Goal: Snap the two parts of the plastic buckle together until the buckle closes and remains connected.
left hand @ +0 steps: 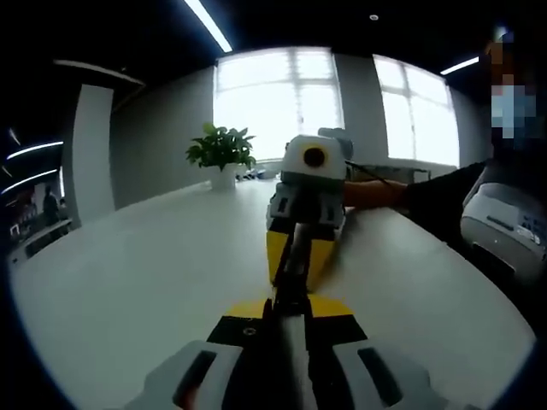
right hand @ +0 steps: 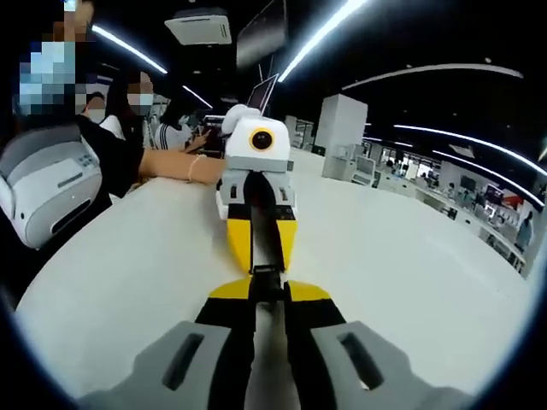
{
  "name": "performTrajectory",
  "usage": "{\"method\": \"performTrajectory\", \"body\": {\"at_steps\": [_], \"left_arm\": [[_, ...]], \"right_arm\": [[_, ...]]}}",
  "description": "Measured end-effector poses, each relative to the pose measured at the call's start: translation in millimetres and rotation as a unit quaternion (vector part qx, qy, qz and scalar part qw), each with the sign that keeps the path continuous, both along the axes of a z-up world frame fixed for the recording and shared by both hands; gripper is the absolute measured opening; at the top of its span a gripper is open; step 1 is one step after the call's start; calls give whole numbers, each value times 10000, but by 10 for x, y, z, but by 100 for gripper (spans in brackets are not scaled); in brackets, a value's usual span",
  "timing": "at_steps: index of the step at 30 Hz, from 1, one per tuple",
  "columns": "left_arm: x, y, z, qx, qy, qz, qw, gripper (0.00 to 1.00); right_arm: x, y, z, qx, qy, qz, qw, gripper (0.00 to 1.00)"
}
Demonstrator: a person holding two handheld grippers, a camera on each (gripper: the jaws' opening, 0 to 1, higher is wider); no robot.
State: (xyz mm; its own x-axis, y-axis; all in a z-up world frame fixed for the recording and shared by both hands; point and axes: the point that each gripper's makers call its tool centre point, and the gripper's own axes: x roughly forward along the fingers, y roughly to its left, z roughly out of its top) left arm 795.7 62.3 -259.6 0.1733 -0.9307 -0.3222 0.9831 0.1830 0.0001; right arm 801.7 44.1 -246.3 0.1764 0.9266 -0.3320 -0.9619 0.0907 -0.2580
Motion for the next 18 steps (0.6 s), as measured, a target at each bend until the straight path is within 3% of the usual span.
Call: {"method": "performTrajectory", "body": {"at_steps": [4, 8, 10, 18], "left_arm": [[41, 33, 28, -104, 120, 72, 9998, 13], [53, 25, 170, -636, 516, 129, 9966, 13], [75, 38, 193, -748, 629, 167, 9951, 13], [71, 1, 133, -582, 540, 205, 9966, 13]], "right_arm": [[30, -7, 5, -88, -134, -22, 9999, 12], [94, -39, 25, -147, -313, -124, 9993, 12], [123, -47, 51, -112, -347, -183, 9992, 12], [388, -110, 106, -46, -634, -677, 9957, 12]]}}
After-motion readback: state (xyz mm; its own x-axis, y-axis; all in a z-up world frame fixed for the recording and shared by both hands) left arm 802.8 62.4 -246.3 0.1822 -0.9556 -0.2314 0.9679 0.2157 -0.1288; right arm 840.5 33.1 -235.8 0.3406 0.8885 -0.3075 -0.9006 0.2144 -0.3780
